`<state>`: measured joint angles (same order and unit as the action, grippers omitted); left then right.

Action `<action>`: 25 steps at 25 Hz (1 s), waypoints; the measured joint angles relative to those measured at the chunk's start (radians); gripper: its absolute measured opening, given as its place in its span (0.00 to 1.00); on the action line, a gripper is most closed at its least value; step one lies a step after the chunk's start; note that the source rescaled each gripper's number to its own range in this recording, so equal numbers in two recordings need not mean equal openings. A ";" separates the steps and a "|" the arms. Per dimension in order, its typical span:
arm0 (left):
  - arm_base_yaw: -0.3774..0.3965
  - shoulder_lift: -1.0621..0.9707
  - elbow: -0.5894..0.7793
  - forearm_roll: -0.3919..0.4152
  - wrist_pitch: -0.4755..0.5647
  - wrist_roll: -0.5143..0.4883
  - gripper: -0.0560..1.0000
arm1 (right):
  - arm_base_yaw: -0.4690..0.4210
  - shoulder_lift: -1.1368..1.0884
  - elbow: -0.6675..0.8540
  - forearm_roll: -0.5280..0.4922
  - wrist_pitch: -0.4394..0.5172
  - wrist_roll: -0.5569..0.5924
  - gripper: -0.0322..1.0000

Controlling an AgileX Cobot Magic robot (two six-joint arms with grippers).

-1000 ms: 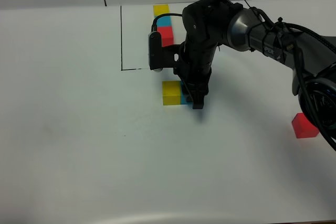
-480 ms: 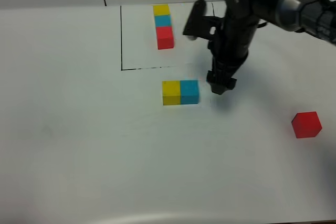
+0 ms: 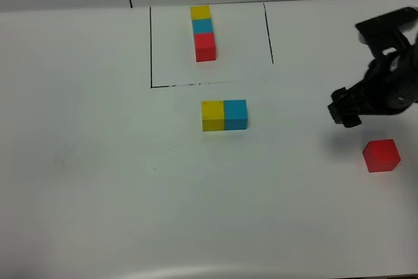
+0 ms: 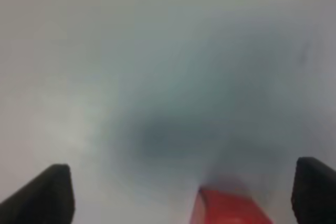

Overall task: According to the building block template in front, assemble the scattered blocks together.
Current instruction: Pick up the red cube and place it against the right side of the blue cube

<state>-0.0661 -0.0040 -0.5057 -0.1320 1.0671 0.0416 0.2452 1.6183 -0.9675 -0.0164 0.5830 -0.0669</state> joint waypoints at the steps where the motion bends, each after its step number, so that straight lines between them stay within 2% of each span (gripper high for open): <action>1: 0.000 0.000 0.000 0.000 0.000 0.000 0.35 | -0.017 -0.015 0.029 0.000 -0.005 0.036 0.71; 5: 0.000 0.000 0.000 0.000 0.000 0.000 0.35 | -0.068 -0.019 0.102 0.016 -0.006 0.078 0.71; 17: 0.000 0.000 0.000 0.000 0.000 0.000 0.35 | -0.126 0.182 0.113 0.030 -0.051 0.041 0.69; 20: 0.000 0.000 0.000 0.000 0.000 0.000 0.35 | -0.127 0.193 0.113 0.016 -0.069 0.040 0.53; 21: 0.000 0.000 0.000 0.000 0.000 0.000 0.35 | -0.127 0.193 0.112 0.016 -0.070 0.040 0.43; 24: 0.000 0.000 0.000 0.000 0.000 0.000 0.35 | -0.127 0.194 0.094 0.006 -0.053 0.040 0.03; 25: 0.000 0.000 0.000 0.000 0.000 0.000 0.35 | -0.127 0.194 0.084 0.001 -0.038 0.037 0.05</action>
<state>-0.0661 -0.0040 -0.5057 -0.1320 1.0671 0.0416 0.1181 1.8118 -0.8836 -0.0151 0.5452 -0.0300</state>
